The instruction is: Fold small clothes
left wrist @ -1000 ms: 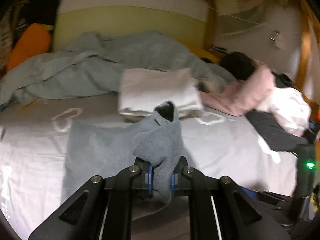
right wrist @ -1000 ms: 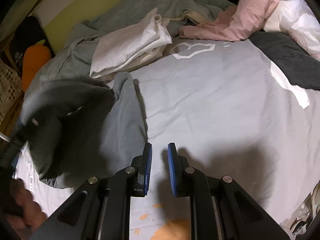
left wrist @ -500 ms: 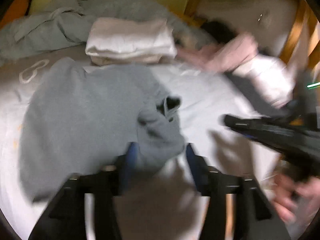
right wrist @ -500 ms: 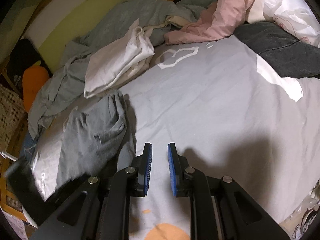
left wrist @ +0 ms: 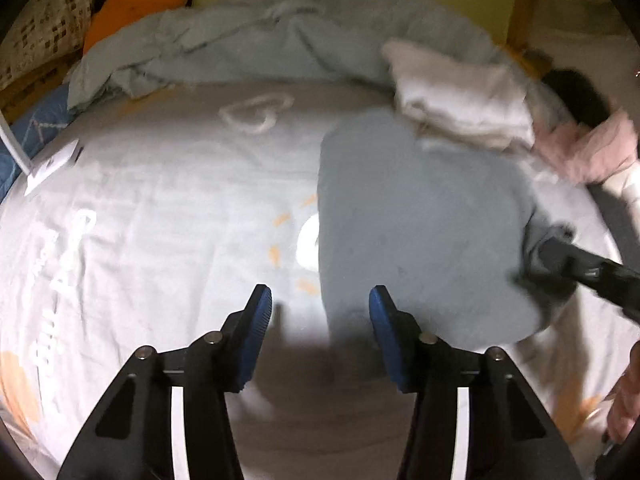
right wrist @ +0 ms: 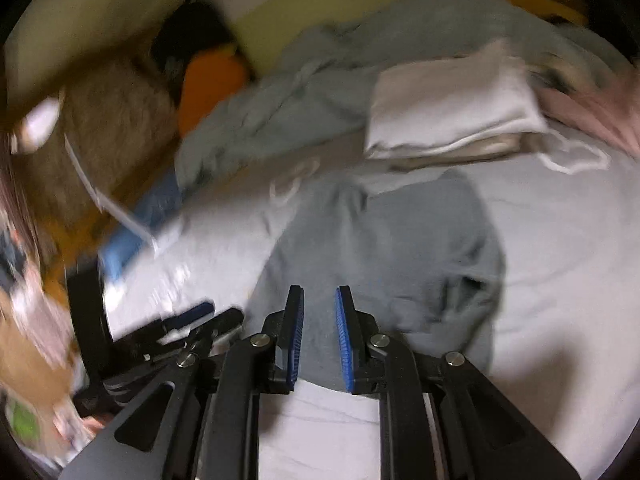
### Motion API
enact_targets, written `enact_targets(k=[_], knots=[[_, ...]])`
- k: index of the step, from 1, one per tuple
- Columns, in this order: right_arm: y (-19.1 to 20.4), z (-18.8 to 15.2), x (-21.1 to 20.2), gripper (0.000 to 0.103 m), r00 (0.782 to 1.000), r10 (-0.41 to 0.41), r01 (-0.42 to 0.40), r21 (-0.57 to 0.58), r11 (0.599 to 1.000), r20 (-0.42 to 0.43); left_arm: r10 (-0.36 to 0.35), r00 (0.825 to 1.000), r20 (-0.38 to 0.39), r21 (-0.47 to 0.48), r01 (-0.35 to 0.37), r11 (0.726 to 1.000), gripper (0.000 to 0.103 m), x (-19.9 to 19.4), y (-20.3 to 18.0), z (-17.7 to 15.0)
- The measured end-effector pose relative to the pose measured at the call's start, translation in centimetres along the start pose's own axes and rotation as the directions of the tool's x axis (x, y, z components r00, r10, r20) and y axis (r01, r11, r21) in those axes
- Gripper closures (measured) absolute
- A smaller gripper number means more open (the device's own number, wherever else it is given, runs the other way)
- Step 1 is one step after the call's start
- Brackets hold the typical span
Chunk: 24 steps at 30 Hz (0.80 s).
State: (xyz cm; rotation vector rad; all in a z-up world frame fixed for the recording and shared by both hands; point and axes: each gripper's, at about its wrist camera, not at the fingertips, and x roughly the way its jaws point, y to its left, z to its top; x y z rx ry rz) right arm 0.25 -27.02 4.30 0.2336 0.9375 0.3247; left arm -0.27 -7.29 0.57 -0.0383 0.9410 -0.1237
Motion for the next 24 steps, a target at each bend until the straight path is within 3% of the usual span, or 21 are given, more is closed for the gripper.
enact_targets(k=[1,2,3,4,7,10,11,12,14,15,16,18,20,21,22,23,24], knots=[[-1.2,-0.3,1.4,0.087,0.992,-0.105,0.108,0.045,0.993,-0.065,0.013,1.000,-0.008,0.006,-0.013,1.000,0.053,0.0,0.2,-0.9],[-2.2,-0.7,1.8,0.087,0.985,-0.152,0.158,0.078,0.984,-0.078,0.023,1.000,-0.010,0.017,-0.023,1.000,0.050,0.1,0.3,-1.7],[-3.8,-1.4,1.8,0.093,0.977,-0.198,0.206,0.125,0.970,-0.072,0.021,1.000,-0.009,0.022,-0.021,1.000,0.049,0.2,0.4,-2.4],[-5.2,-2.0,1.0,0.103,0.979,-0.194,0.201,0.173,0.964,-0.058,0.020,1.000,-0.008,0.021,-0.020,1.000,0.048,0.2,0.7,-2.9],[-7.1,-2.9,-1.2,0.103,0.984,-0.176,0.178,0.241,0.954,-0.031,0.018,1.000,0.018,0.039,-0.019,0.999,0.047,-0.3,0.5,-3.4],[-8.3,-3.0,-2.8,0.100,0.920,-0.391,0.383,0.246,0.891,-0.017,0.000,1.000,0.026,0.047,-0.001,0.999,0.048,-1.4,0.7,-3.3],[-8.8,-2.9,-3.6,0.099,0.907,-0.421,0.406,0.265,0.875,0.001,-0.018,0.999,0.042,0.047,0.016,0.999,0.049,-1.9,1.0,-3.0],[-9.5,-2.7,-4.5,0.097,0.911,-0.412,0.384,0.300,0.873,0.031,-0.040,0.997,0.059,0.045,0.038,0.998,0.046,-2.5,1.2,-2.7],[-10.9,-1.5,-6.0,0.073,0.941,-0.321,0.263,0.361,0.895,0.111,-0.121,0.989,0.082,0.041,0.118,0.992,0.035,-3.3,1.6,-1.3],[-11.1,-1.0,-6.2,0.037,0.948,-0.292,0.227,0.369,0.901,0.130,-0.155,0.984,0.085,0.028,0.153,0.988,0.029,-3.3,1.8,-0.4],[-11.1,-0.3,-6.3,0.023,0.952,-0.258,0.183,0.365,0.913,0.167,-0.183,0.980,0.079,0.011,0.183,0.983,0.027,-3.0,2.1,1.0],[-10.3,1.4,-5.9,0.024,0.952,-0.220,0.143,0.326,0.934,0.214,-0.224,0.973,0.050,0.008,0.224,0.975,0.026,-1.5,2.0,4.1],[-9.5,3.9,-3.9,0.024,0.967,-0.177,0.131,0.235,0.963,0.185,-0.202,0.979,-0.033,0.000,0.203,0.979,0.026,1.6,1.6,7.2],[-9.1,4.8,-2.6,0.024,0.976,-0.153,0.121,0.198,0.973,0.154,-0.240,0.965,-0.104,-0.024,0.239,0.971,0.026,3.6,1.6,8.7],[-8.8,5.5,-1.1,0.024,0.984,-0.136,0.115,0.170,0.979,0.114,-0.330,0.917,-0.225,-0.090,0.318,0.944,0.027,6.6,1.7,10.2],[-9.0,6.5,0.3,0.024,0.985,-0.149,0.132,0.171,0.976,0.092,-0.370,0.874,-0.313,-0.146,0.341,0.929,0.029,8.8,1.7,11.2],[-9.3,7.4,1.5,0.024,0.982,-0.170,0.155,0.175,0.972,0.078,-0.373,0.862,-0.343,-0.171,0.333,0.927,0.033,10.5,1.8,12.5]])
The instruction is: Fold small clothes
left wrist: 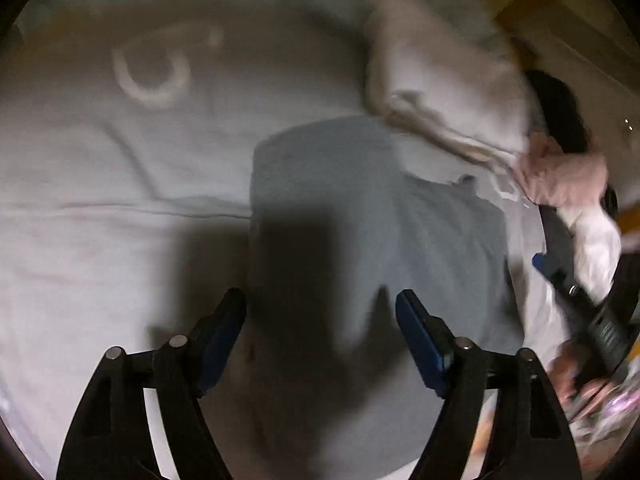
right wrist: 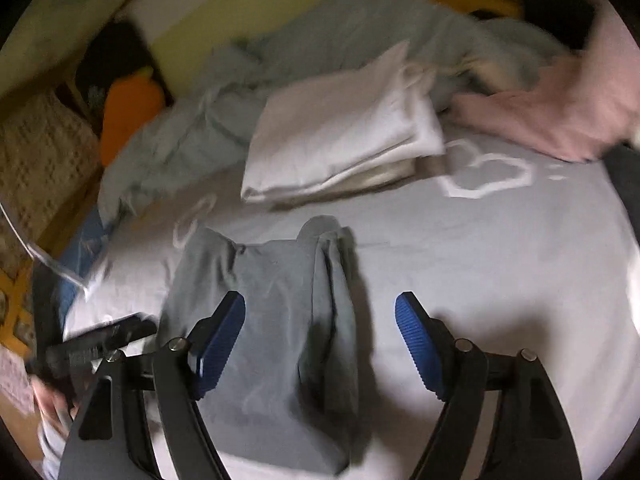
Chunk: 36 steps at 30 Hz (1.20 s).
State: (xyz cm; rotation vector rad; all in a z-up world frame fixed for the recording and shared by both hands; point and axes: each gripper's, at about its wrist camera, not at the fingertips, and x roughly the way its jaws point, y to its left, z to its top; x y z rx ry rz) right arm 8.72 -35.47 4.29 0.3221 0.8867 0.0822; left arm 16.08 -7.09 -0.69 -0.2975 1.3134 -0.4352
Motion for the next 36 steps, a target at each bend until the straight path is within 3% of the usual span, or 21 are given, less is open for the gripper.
enact_targets(k=[2,3,4,6,7,10,12,14,17,18,19,21,22,24,27,30,31,33,34,35,36], knots=[[0.2,1.0,2.6,0.025,0.998,0.035,-0.036,-0.016,0.999,-0.054,0.082,0.996,0.027,0.007,-0.082,0.997,0.033,1.0,0.4,2.5],[0.1,1.3,3.7,0.032,0.994,0.068,-0.070,-0.017,0.997,-0.085,0.096,0.995,0.016,0.006,-0.096,0.995,0.033,1.5,0.5,3.2],[0.2,1.6,5.2,0.049,0.985,0.107,-0.110,-0.014,0.994,-0.133,0.051,0.999,0.013,0.010,-0.051,0.999,0.033,1.9,0.4,3.9],[0.2,1.8,7.6,0.076,0.973,0.112,-0.118,-0.020,0.993,-0.204,-0.004,0.999,0.041,0.033,0.002,0.999,0.063,2.0,0.2,4.6],[0.3,1.9,8.2,0.087,0.976,0.081,-0.088,-0.027,0.996,-0.204,0.000,0.998,0.055,0.053,-0.003,0.999,0.083,2.1,0.0,4.7],[0.5,1.9,8.0,0.093,0.991,0.050,-0.053,-0.018,0.998,-0.124,-0.011,0.991,0.137,0.033,0.007,0.999,0.088,1.2,0.2,4.1],[0.9,1.9,8.4,0.093,0.995,0.052,-0.056,-0.050,0.997,-0.090,0.000,0.985,0.173,0.029,-0.005,1.000,0.085,1.2,0.7,3.3],[0.6,1.3,9.8,0.093,0.991,0.029,-0.036,-0.049,0.998,-0.132,0.013,0.988,0.155,0.011,-0.015,1.000,0.071,2.2,1.8,2.9],[0.5,1.1,9.2,0.087,0.994,0.044,-0.047,-0.028,0.999,-0.099,-0.017,0.984,0.175,-0.009,0.019,1.000,0.059,1.1,2.8,1.9],[0.5,1.2,8.3,0.072,0.997,0.025,-0.027,-0.024,0.999,-0.080,0.007,0.980,0.198,-0.001,-0.007,1.000,0.049,0.0,2.8,1.0],[0.5,1.3,7.2,0.050,0.999,-0.017,0.016,-0.021,1.000,-0.048,0.044,0.973,0.227,0.010,-0.047,0.999,0.044,-1.3,2.7,0.1],[0.4,1.2,4.6,0.032,0.996,-0.072,0.073,-0.023,0.997,0.051,0.093,0.951,0.295,0.064,-0.116,0.991,0.042,-3.8,2.1,-2.7],[0.5,1.0,3.0,0.032,0.995,-0.059,0.062,-0.030,0.998,0.081,0.105,0.947,0.305,0.090,-0.138,0.986,0.041,-4.6,1.8,-3.8],[0.6,0.7,1.5,0.032,0.999,0.004,-0.004,-0.011,1.000,0.055,0.147,0.942,0.303,0.125,-0.192,0.973,0.041,-5.7,0.6,-6.9],[0.8,-0.7,-0.1,0.032,0.994,0.104,-0.103,0.045,0.994,-0.019,0.089,0.965,0.247,0.155,-0.131,0.979,0.041,-6.3,0.2,-10.7],[1.5,-3.6,-0.7,0.032,0.994,0.082,-0.077,0.057,0.995,-0.078,0.047,0.981,0.189,0.145,-0.075,0.987,0.040,-5.4,0.2,-13.7],[1.6,-4.6,-1.0,0.032,0.993,0.078,-0.074,0.052,0.996,-0.085,0.076,0.977,0.200,0.138,-0.104,0.985,0.040,-5.2,0.2,-14.0],[2.0,-6.7,-0.9,0.032,0.993,0.006,-0.007,-0.009,1.000,-0.120,0.186,0.949,0.256,0.092,-0.216,0.972,0.040,-4.4,0.5,-14.4],[2.0,-7.5,-0.5,0.032,0.988,-0.060,0.054,-0.044,0.998,-0.144,0.207,0.943,0.260,0.058,-0.230,0.971,0.039,-3.8,0.8,-14.4],[1.8,-8.5,0.0,0.032,0.977,-0.128,0.118,-0.072,0.990,-0.169,0.200,0.950,0.241,0.031,-0.213,0.977,0.039,-3.2,1.2,-14.5],[1.3,-9.3,0.5,0.032,0.972,-0.137,0.126,-0.068,0.990,-0.191,0.198,0.947,0.253,0.023,-0.211,0.977,0.039,-3.1,1.1,-14.7]])
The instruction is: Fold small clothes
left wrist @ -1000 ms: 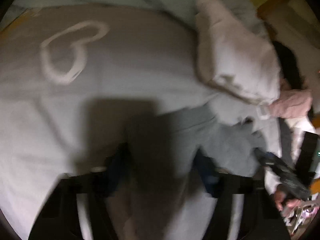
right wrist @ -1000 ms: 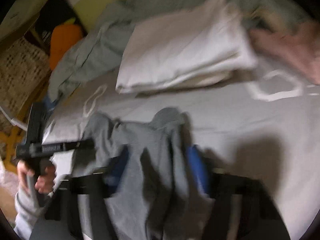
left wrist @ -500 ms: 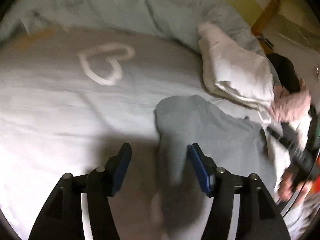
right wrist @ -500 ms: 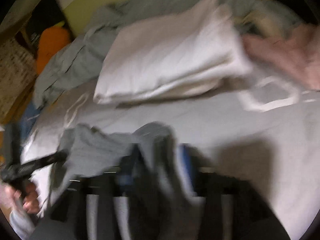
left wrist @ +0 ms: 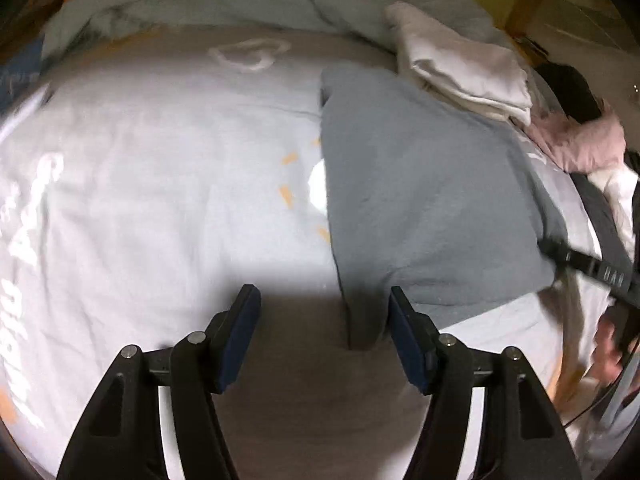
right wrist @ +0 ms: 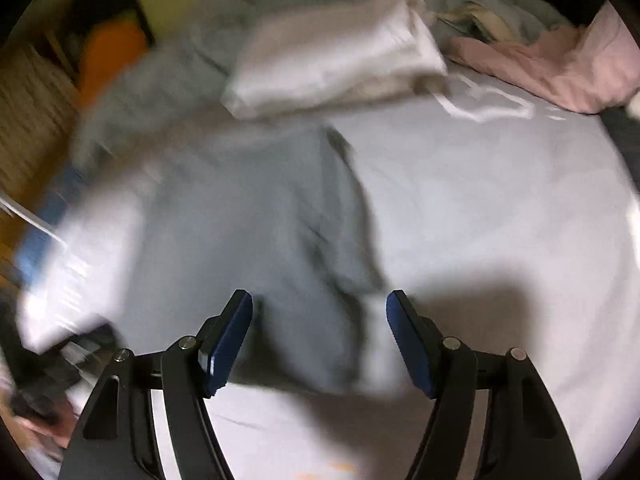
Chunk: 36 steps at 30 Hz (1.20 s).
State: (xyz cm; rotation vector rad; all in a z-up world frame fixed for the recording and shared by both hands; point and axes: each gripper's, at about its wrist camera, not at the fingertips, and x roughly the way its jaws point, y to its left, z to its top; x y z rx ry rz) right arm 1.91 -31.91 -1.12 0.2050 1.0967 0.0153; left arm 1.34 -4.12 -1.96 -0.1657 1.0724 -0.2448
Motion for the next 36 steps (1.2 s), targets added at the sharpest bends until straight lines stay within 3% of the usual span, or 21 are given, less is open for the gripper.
enact_targets(k=[5,8,10,12,15,18,20,22,24,26,28,29,30,31,32,33,36], knots=[[-2.1,-0.8,-0.6,0.031,0.998,0.057,-0.057,0.059,0.997,0.004,0.019,1.000,0.025,0.053,-0.020,0.998,0.040,-1.2,0.2,-1.4],[-2.6,0.2,-2.1,0.031,0.990,0.124,-0.128,0.067,0.990,0.064,-0.087,0.994,0.068,0.059,0.083,0.995,0.042,-3.2,0.5,-0.9],[-3.3,1.2,-3.9,0.031,0.966,0.202,-0.215,0.073,0.974,0.160,-0.143,0.983,0.112,0.051,0.138,0.989,0.031,-4.0,0.6,0.9],[-4.0,2.6,-4.2,0.030,0.942,0.273,-0.292,0.075,0.954,0.195,-0.196,0.976,0.097,-0.008,0.197,0.980,0.020,-3.3,1.3,3.2],[-5.0,4.4,-2.0,0.025,0.921,0.358,-0.377,0.118,0.919,0.154,-0.309,0.951,0.003,-0.152,0.306,0.940,0.020,0.0,3.1,6.3],[-5.0,5.6,1.9,0.025,0.903,0.428,-0.429,0.144,0.892,0.037,-0.417,0.906,-0.075,-0.257,0.386,0.886,0.021,4.0,4.0,8.1],[-4.4,5.7,3.7,0.025,0.900,0.436,-0.431,0.142,0.891,-0.008,-0.472,0.876,-0.096,-0.278,0.432,0.858,0.021,5.4,3.9,8.3],[-3.8,5.9,4.3,0.025,0.897,0.443,-0.440,0.091,0.893,-0.011,-0.503,0.858,-0.106,-0.240,0.468,0.850,0.021,5.8,3.1,8.3],[-3.4,6.1,5.0,0.025,0.886,0.464,-0.463,0.080,0.883,-0.005,-0.494,0.861,-0.120,-0.190,0.469,0.863,0.022,6.3,1.9,8.5],[-3.0,6.4,5.6,0.024,0.889,0.458,-0.458,0.073,0.886,0.013,-0.475,0.875,-0.097,-0.188,0.452,0.872,0.030,6.6,1.8,9.0],[-2.1,6.7,6.1,0.025,0.902,0.430,-0.431,0.060,0.900,0.036,-0.402,0.912,-0.077,-0.214,0.379,0.900,0.071,6.5,2.2,9.1],[-1.6,6.6,6.1,0.029,0.914,0.404,-0.405,0.042,0.913,0.040,-0.376,0.924,-0.076,-0.191,0.356,0.915,0.076,6.6,2.0,9.1],[-0.9,6.5,6.1,0.051,0.934,0.355,-0.356,0.005,0.934,0.044,-0.373,0.925,-0.075,-0.164,0.357,0.919,0.084,6.6,1.6,9.0],[-0.2,6.4,6.2,0.075,0.934,0.357,-0.356,-0.019,0.934,0.032,-0.370,0.927,-0.067,-0.150,0.357,0.922,0.088,6.4,1.4,8.8],[0.0,6.3,6.5,0.083,0.916,0.401,-0.401,0.001,0.916,0.011,-0.359,0.932,-0.055,-0.139,0.349,0.927,0.089,6.1,1.2,8.6],[-0.3,6.4,6.5,0.084,0.915,0.402,-0.402,0.027,0.915,0.017,-0.343,0.939,-0.035,-0.112,0.338,0.935,0.091,5.4,0.8,8.4],[1.5,6.5,4.5,0.086,0.942,0.326,-0.323,-0.051,0.945,0.076,-0.268,0.963,0.027,-0.001,0.268,0.964,0.092,3.7,-1.3,8.2]])
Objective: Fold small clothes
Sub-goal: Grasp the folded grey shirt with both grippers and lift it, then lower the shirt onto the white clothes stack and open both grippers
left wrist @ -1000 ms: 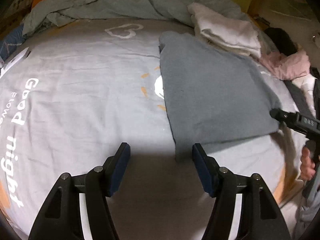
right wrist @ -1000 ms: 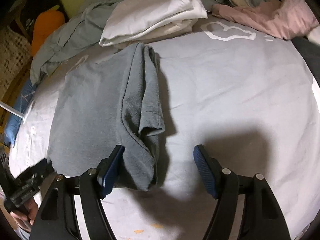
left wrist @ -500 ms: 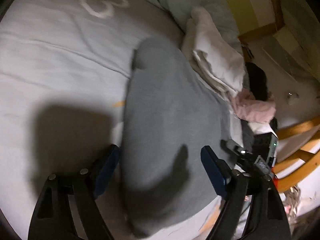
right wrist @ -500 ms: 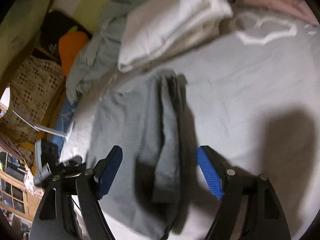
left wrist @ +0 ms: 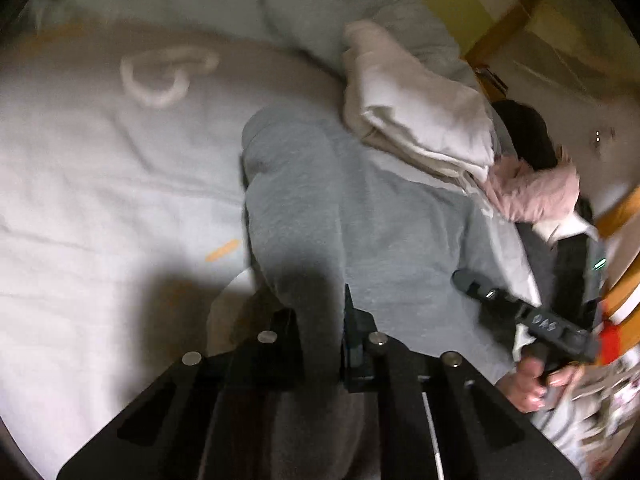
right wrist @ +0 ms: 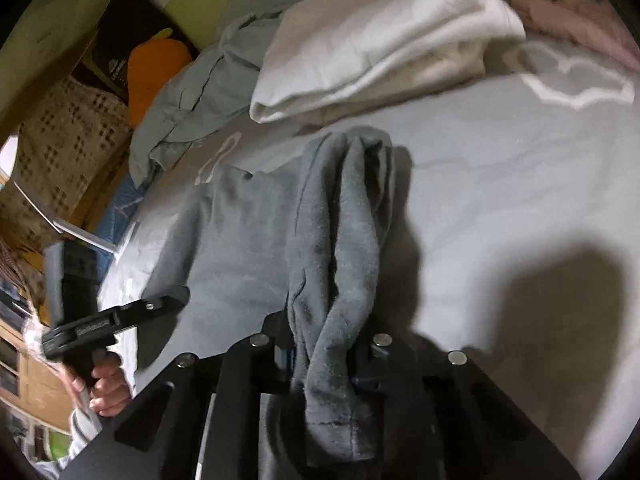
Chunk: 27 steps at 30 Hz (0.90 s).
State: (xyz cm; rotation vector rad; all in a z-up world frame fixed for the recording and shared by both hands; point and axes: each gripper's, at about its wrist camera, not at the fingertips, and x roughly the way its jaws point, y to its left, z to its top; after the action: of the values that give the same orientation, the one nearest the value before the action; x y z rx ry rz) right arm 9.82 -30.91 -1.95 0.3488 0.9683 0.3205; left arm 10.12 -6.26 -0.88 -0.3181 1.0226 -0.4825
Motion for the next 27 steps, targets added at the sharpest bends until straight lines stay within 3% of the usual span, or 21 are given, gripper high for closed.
enact_targets(k=[3,8,11,15,19,23,27], knots=[[3.6,-0.1,-2.6,0.086,0.993,-0.063,0.075,-0.116,0.990,0.104,0.067,0.994,0.084,0.136,-0.078,0.988,0.092,-2.1,-3.0,-0.2],[7.0,0.5,-7.8,0.086,0.960,-0.091,0.141,-0.174,0.975,0.266,0.079,0.972,0.221,0.264,-0.138,0.955,0.092,-6.1,-7.4,1.6],[7.5,2.5,-10.8,0.086,0.936,-0.096,0.165,-0.181,0.970,0.340,0.102,0.952,0.287,0.302,-0.192,0.934,0.092,-7.9,-9.8,3.8],[7.8,6.7,-14.2,0.086,0.896,-0.111,0.203,-0.172,0.964,0.431,0.080,0.932,0.354,0.312,-0.198,0.929,0.092,-8.4,-12.2,8.5],[7.5,11.8,-15.7,0.086,0.846,-0.168,0.292,-0.175,0.940,0.506,0.104,0.910,0.402,0.303,-0.239,0.922,0.091,-6.6,-13.8,14.2],[6.1,17.0,-14.6,0.086,0.793,-0.263,0.385,-0.118,0.915,0.550,0.081,0.914,0.397,0.286,-0.207,0.935,0.091,-3.5,-14.1,19.5],[4.0,20.4,-11.6,0.086,0.773,-0.318,0.431,-0.086,0.898,0.549,0.091,0.914,0.395,0.289,-0.218,0.932,0.091,0.9,-14.1,23.0]])
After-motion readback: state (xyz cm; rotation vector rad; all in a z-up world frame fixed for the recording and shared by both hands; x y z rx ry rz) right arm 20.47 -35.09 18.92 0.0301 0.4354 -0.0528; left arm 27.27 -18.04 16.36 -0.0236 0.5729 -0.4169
